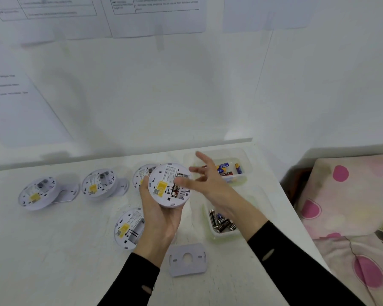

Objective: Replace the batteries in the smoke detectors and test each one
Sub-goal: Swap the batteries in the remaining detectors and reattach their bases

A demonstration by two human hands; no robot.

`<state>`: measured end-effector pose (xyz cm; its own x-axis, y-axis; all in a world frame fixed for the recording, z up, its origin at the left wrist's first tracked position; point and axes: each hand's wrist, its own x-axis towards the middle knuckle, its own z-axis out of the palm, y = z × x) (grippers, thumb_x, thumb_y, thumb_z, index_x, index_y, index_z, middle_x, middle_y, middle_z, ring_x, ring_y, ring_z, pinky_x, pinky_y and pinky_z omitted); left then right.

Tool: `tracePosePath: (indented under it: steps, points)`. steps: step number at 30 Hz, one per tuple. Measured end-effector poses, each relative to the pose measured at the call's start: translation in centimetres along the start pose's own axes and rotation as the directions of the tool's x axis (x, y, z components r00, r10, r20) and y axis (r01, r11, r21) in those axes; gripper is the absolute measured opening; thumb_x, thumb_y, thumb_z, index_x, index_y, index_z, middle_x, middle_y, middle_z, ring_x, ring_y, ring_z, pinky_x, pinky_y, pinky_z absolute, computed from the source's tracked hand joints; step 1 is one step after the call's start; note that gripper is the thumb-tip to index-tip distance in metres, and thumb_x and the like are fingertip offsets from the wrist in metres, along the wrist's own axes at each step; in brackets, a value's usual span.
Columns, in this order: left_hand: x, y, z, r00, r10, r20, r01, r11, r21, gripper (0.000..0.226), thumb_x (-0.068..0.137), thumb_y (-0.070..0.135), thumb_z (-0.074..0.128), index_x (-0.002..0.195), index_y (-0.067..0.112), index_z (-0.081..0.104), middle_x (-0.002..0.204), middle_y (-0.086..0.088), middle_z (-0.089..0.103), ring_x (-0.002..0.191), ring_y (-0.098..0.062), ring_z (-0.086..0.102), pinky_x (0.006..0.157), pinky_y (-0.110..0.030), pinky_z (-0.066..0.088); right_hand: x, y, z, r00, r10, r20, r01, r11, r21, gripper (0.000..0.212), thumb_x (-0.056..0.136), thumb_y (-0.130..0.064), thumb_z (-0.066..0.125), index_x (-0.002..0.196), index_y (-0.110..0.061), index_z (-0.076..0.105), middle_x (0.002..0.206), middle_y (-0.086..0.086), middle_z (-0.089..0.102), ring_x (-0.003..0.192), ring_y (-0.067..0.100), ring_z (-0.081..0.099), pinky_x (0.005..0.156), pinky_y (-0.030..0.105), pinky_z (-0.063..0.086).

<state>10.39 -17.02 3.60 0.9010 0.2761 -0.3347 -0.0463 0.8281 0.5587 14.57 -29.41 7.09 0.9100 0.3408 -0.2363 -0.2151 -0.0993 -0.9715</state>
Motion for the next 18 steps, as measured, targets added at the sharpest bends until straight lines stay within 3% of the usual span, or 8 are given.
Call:
tracePosePath:
  steps: [2, 5, 8, 12, 15, 18]
  points:
    - [0.0, 0.2, -0.2, 1.0, 0.006, -0.011, -0.006, 0.999, -0.034, 0.054, 0.101, 0.048, 0.041, 0.14, 0.012, 0.054, 0.133, -0.018, 0.062, 0.126, -0.035, 0.057, 0.11, -0.057, 0.04, 2.2, -0.4, -2.0, 0.993, -0.068, -0.096, 0.047, 0.978, -0.202, 0.068, 0.075, -0.049, 0.075, 0.135, -0.031, 0.048, 0.123, -0.01, 0.055, 0.101, 0.011, 0.056, 0.079, 0.026, 0.049]
    - [0.0, 0.2, -0.4, 1.0, -0.001, -0.023, 0.0, 0.998, -0.058, 0.053, 0.101, 0.047, 0.043, 0.14, 0.013, 0.054, 0.134, -0.018, 0.063, 0.129, -0.039, 0.054, 0.111, -0.061, 0.037, 6.5, 0.8, -5.0, 0.964, -0.139, -0.228, -0.02, 0.816, -0.577, 0.022, 0.094, -0.023, 0.06, 0.113, -0.015, 0.067, 0.12, 0.0, 0.064, 0.098, 0.013, 0.058, 0.089, 0.023, 0.045]
    - [0.0, 0.1, -0.5, 1.0, -0.012, -0.015, 0.011, 0.998, -0.058, 0.055, 0.099, 0.049, 0.044, 0.141, 0.014, 0.053, 0.134, -0.017, 0.062, 0.128, -0.038, 0.055, 0.111, -0.061, 0.036, 9.1, 2.0, -6.6, 0.991, -0.028, -0.133, -0.088, 0.614, -0.785, 0.022, 0.093, -0.01, 0.059, 0.112, -0.009, 0.07, 0.12, 0.006, 0.066, 0.109, 0.021, 0.059, 0.089, 0.024, 0.042]
    - [0.1, 0.0, -0.4, 1.0, -0.019, -0.015, 0.018, 0.997, -0.081, 0.056, 0.098, 0.049, 0.046, 0.141, 0.014, 0.052, 0.135, -0.018, 0.061, 0.127, -0.038, 0.056, 0.108, -0.061, 0.04, 10.2, 2.2, -7.0, 0.997, 0.014, -0.079, -0.078, 0.425, -0.902, 0.024, 0.091, -0.008, 0.058, 0.11, -0.009, 0.072, 0.112, 0.009, 0.069, 0.101, 0.025, 0.062, 0.089, 0.031, 0.049]
    - [0.4, -0.1, -0.3, 1.0, -0.013, 0.0, 0.013, 0.994, -0.109, 0.056, 0.099, 0.047, 0.046, 0.142, 0.013, 0.051, 0.136, -0.019, 0.06, 0.128, -0.039, 0.055, 0.103, -0.061, 0.044, 10.4, 2.5, -7.2, 0.995, -0.016, -0.101, -0.086, 0.403, -0.911, 0.021, 0.093, -0.01, 0.057, 0.109, -0.01, 0.072, 0.113, 0.008, 0.068, 0.102, 0.025, 0.062, 0.087, 0.028, 0.047]
    - [0.6, -0.2, -0.1, 1.0, -0.02, 0.02, 0.022, 0.993, -0.117, 0.055, 0.1, 0.046, 0.045, 0.142, 0.013, 0.051, 0.137, -0.019, 0.06, 0.129, -0.04, 0.054, 0.108, -0.062, 0.04, 10.2, 2.6, -7.3, 0.993, -0.023, -0.117, -0.098, 0.396, -0.913, 0.021, 0.094, -0.014, 0.059, 0.111, -0.008, 0.07, 0.117, 0.008, 0.063, 0.105, 0.026, 0.06, 0.089, 0.028, 0.045]
